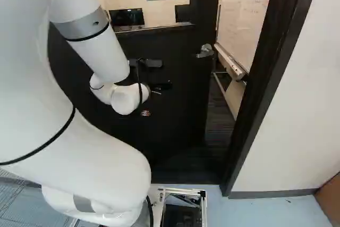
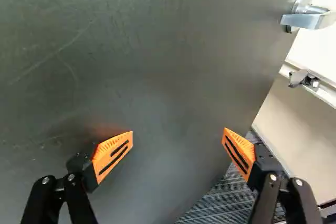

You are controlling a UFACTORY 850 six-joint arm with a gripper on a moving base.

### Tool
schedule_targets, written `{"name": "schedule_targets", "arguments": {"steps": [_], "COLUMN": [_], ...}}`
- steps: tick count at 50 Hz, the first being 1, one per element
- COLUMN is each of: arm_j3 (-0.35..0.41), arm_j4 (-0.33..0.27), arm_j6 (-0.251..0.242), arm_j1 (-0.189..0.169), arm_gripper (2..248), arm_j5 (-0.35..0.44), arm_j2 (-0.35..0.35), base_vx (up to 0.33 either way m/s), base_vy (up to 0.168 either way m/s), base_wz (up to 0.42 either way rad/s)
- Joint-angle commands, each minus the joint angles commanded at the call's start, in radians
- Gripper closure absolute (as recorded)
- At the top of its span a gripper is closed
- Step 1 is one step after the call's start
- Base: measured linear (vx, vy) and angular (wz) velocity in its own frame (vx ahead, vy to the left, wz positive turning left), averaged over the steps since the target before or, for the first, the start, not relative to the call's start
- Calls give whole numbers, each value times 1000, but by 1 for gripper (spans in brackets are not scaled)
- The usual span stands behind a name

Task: Open the door and move inside

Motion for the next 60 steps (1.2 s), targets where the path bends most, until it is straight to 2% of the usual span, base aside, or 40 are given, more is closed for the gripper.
{"name": "schedule_targets", "arguments": {"steps": [60], "arm_j3": [-103], "arm_j4": [82], "arm_j6": [0], "arm_j1": [138], "arm_gripper": [3], "arm_j5": [0], "arm_j2": [-106], "base_vx": [0], "base_vy": [0], "base_wz": [0]}}
